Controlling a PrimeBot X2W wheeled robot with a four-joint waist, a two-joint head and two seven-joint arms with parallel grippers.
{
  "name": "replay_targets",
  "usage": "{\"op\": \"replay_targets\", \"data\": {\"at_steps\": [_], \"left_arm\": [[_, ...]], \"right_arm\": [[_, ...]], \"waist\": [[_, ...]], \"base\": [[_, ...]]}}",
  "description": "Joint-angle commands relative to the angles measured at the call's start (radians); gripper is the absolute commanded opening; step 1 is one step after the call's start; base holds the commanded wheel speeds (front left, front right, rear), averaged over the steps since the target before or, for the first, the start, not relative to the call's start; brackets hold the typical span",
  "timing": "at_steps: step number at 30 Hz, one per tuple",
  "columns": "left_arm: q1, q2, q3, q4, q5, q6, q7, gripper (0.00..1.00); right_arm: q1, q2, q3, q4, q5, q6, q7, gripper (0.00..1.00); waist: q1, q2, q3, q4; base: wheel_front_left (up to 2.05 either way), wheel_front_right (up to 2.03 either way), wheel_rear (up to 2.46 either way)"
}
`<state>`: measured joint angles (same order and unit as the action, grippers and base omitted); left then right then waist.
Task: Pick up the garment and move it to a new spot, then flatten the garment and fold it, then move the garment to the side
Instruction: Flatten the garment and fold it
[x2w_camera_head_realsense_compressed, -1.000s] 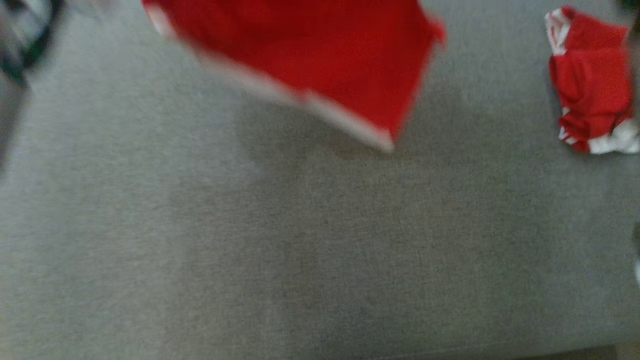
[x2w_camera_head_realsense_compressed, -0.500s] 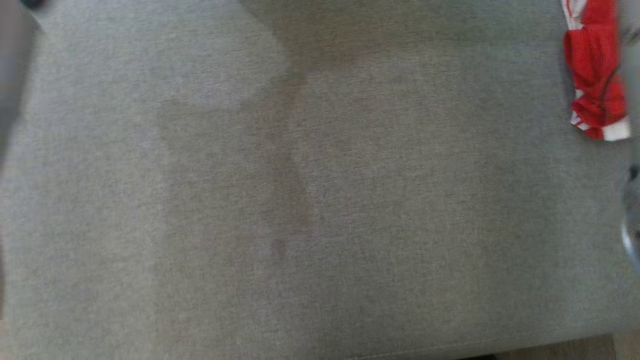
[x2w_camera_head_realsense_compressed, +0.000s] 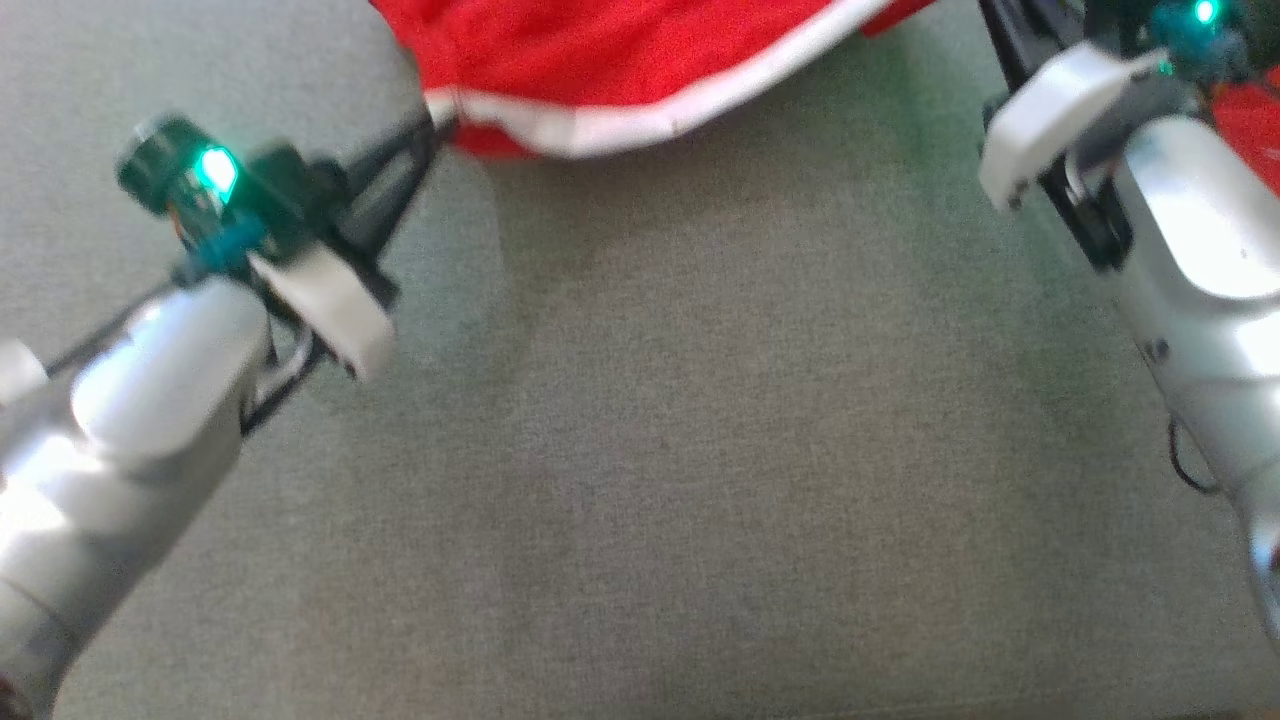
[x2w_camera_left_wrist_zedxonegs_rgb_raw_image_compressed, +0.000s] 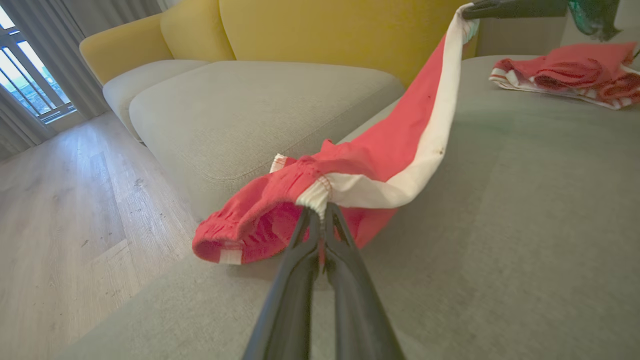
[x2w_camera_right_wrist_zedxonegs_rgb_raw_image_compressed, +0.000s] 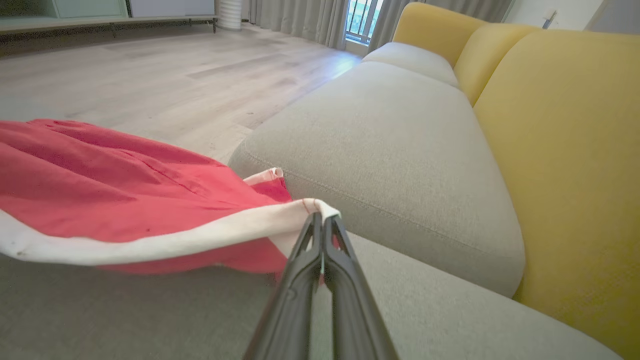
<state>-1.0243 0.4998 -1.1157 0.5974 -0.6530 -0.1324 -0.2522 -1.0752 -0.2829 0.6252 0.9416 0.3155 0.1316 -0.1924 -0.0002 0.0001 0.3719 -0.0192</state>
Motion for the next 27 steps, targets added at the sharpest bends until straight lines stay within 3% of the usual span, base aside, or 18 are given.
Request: {"op": "replay_targets", "data": {"at_steps": [1, 11, 27], "left_arm": [[-0.020, 0.050, 0.023, -0.029, -0.010, 0.002, -0.009, 0.00], [0.126, 0.083, -0.016, -0.083, -0.016, 0.002, -0.009, 0.00], [0.375, 0.072, -0.027, -0.150, 0.004, 0.036, -0.009, 0.00]], "right_arm": [[0.024, -0.021, 0.029, -0.038, 0.035, -0.001, 0.014, 0.00], [0.170, -0.207, 0.251, -0.202, 0.293, -0.001, 0.145, 0.00], [0.373, -0.431, 0.418, -0.418, 0.544, -0.001, 0.297, 0.00]], "waist": [[0.0002, -0.0001, -0.033, 0.007], [0.0002, -0.0001, -0.146, 0.004], [0.0002, -0.0001, -0.319, -0.004]], "base": [[0.00, 0.00, 0.00], [0.00, 0.00, 0.00], [0.00, 0.00, 0.00]]}}
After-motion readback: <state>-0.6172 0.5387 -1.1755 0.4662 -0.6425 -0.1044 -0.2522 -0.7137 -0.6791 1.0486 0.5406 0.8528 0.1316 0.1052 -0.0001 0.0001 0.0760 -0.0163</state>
